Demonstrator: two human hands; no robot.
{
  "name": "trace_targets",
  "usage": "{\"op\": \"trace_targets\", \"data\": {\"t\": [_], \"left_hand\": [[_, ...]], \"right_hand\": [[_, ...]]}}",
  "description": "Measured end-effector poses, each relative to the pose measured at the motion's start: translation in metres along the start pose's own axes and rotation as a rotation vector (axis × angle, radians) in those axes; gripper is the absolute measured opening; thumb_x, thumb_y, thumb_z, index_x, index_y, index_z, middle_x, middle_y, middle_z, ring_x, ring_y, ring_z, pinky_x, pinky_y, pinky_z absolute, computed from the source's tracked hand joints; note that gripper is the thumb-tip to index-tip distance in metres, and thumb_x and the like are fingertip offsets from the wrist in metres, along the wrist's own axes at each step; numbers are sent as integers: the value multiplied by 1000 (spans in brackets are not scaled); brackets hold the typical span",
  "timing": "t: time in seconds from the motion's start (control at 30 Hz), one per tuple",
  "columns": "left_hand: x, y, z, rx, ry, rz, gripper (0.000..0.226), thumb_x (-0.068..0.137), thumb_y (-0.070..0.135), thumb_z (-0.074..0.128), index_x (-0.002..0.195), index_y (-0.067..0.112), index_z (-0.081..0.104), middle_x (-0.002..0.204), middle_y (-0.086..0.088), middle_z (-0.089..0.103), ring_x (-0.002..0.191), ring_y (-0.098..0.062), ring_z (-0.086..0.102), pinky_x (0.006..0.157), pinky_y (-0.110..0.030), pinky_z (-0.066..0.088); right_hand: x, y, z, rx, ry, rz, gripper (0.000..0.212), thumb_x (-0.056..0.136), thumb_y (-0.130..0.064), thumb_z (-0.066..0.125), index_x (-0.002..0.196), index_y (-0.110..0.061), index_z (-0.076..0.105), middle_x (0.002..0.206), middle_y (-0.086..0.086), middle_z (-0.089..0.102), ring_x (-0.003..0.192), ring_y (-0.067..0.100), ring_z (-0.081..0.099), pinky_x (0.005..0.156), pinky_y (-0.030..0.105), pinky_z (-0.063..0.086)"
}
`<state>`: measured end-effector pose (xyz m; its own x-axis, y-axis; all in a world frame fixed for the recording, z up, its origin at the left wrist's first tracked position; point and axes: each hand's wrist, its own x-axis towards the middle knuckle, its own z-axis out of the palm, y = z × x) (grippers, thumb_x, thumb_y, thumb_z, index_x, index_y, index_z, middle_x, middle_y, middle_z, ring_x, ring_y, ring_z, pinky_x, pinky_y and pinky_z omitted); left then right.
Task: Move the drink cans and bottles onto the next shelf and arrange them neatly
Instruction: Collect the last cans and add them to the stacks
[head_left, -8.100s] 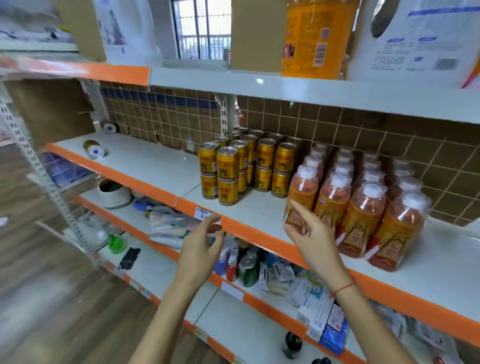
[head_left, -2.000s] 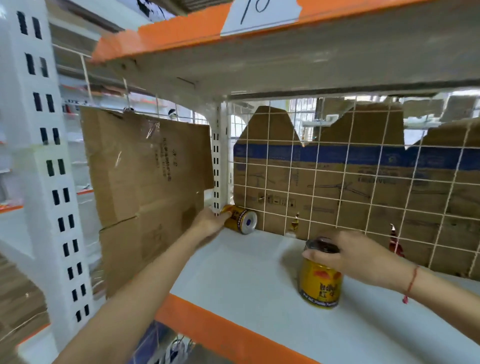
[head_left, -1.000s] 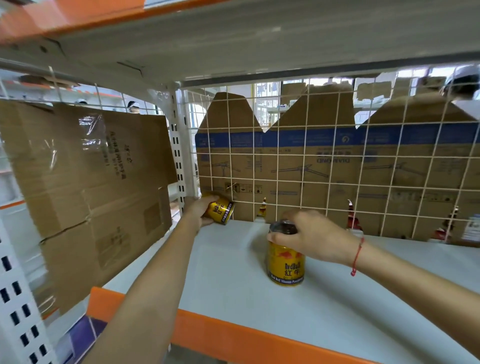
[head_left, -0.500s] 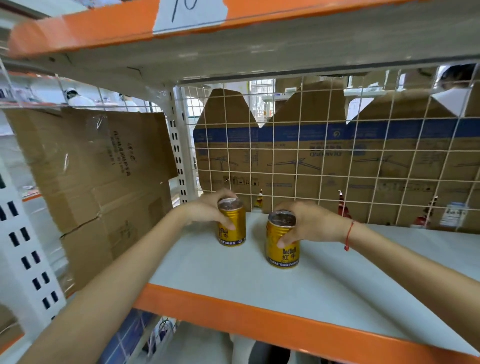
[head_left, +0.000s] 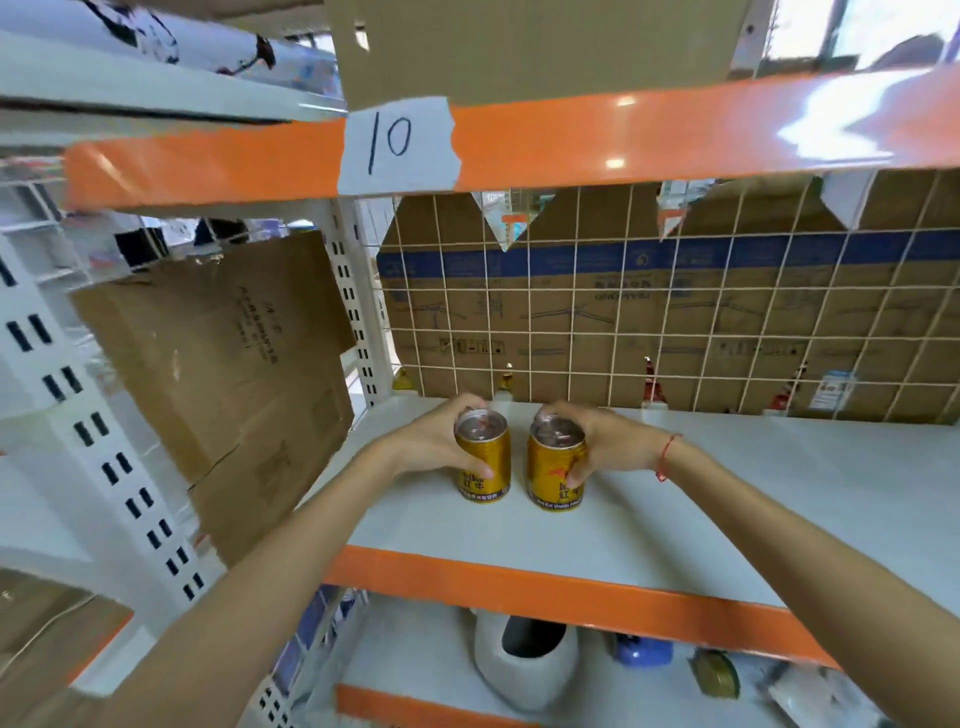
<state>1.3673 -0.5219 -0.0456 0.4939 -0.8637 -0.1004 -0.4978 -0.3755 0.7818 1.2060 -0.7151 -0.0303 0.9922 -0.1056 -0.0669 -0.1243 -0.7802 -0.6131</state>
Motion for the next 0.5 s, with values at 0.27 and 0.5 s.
{"op": "trace_targets", "data": {"t": [0.27,0.5], "left_hand": [[-8,17,-21,-32,-83,-48,55,69,31,84,116,31,57,123,2,58,115,-17,56,90,-39,55],[-11,10,-10,-126,11,-55,49,69,25,84,111,27,58,117,-1,61,110,-18,60,86,-42,56]], "right_hand": [[-1,-14,-10,80,-41,45,58,70,-5,79,121,-17,54,122,5,60,114,22,55,95,33,48],[-2,-14,-4,-15,98,53,52,72,-19,80,119,-16,58,114,3,65,104,18,58,81,22,42]]}}
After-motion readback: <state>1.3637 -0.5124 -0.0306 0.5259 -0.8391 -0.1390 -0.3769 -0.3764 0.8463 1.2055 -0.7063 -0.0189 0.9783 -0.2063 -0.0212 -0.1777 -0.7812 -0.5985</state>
